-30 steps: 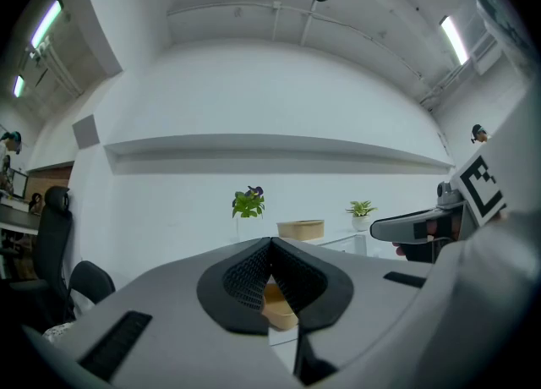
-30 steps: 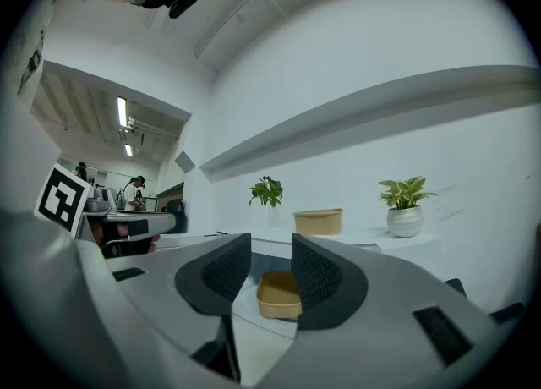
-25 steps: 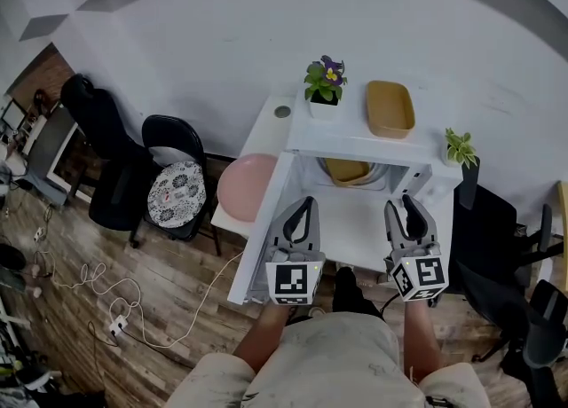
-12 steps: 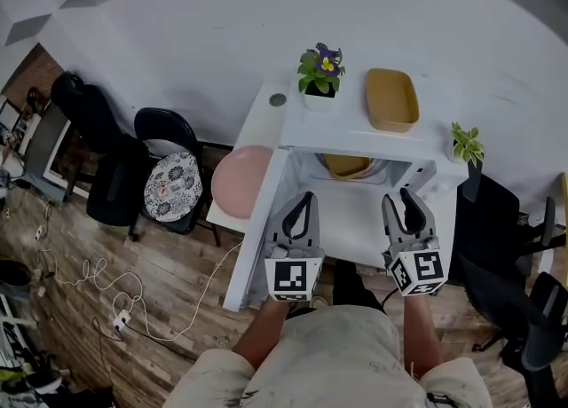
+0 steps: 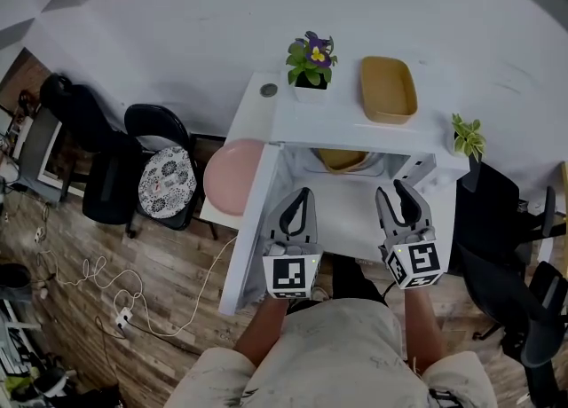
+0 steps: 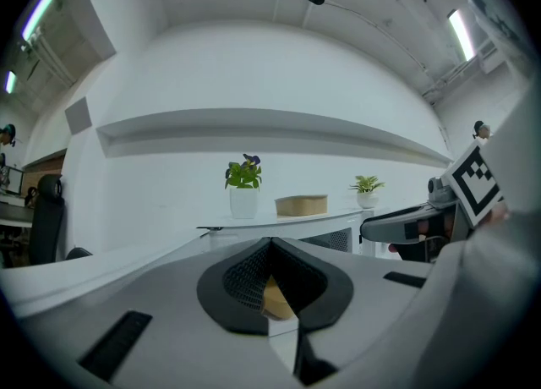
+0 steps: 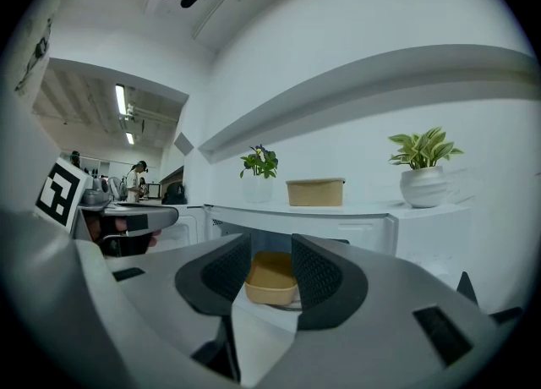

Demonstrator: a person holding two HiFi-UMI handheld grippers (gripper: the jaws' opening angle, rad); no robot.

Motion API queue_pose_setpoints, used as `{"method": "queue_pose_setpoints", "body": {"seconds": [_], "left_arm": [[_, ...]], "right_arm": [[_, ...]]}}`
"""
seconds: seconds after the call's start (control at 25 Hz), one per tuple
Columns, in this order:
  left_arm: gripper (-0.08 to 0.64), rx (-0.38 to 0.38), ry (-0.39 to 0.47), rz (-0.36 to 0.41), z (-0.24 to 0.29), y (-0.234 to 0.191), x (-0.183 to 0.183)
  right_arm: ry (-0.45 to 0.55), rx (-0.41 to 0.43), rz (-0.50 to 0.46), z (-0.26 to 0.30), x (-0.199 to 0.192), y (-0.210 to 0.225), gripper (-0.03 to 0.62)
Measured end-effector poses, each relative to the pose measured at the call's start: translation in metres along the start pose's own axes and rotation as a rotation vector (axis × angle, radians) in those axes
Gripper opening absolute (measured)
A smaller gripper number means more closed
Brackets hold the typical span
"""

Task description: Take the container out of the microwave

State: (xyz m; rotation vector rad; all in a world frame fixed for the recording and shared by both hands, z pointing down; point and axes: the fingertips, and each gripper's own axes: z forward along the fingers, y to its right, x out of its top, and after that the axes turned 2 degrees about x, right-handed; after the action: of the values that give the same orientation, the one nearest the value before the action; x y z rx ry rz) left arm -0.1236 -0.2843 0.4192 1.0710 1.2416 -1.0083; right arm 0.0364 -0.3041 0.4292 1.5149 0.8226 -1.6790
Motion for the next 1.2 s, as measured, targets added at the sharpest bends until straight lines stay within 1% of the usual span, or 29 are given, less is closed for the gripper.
{"method": "queue_pose_setpoints", "body": {"seconds": [0.08, 0.2, 0.28, 0.52, 0.64, 1.0, 1.12, 1.2], "left_arm": [[0.008, -0.001, -0.017, -0.005, 0.002, 0.001, -0.004], [0.008, -0.001, -0.014, -0.005, 0.005, 0.001, -0.006], [0.008, 0.001, -0.03, -0.014, 0.007, 0.001, -0.01], [0.008, -0.001, -0.05, -0.003, 0.013, -0.003, -0.017], [0.008, -0.001, -0.057, -0.01, 0.017, -0.002, -0.021], [0.008, 0.012, -0.087, -0.027, 0.025, -0.01, -0.033], [0.008, 0.01, -0.079, -0.024, 0.028, -0.01, -0.035], [0.008, 0.011, -0.084, -0.032, 0.03, -0.009, -0.038]], "right_arm": [[-0.016, 0.006, -0.007, 0.002, -0.004, 0.001, 0.153], [-0.035, 0.016, -0.012, 0.008, -0.01, 0.002, 0.153], [-0.045, 0.022, -0.018, 0.014, -0.013, 0.003, 0.153], [-0.076, 0.045, -0.065, 0.033, -0.019, 0.0, 0.153], [-0.094, 0.059, -0.095, 0.042, -0.022, 0.0, 0.153], [-0.187, 0.102, -0.229, 0.063, -0.04, -0.004, 0.153], [-0.225, 0.119, -0.302, 0.07, -0.046, -0.006, 0.153], [-0.254, 0.127, -0.376, 0.077, -0.053, -0.007, 0.153]]}}
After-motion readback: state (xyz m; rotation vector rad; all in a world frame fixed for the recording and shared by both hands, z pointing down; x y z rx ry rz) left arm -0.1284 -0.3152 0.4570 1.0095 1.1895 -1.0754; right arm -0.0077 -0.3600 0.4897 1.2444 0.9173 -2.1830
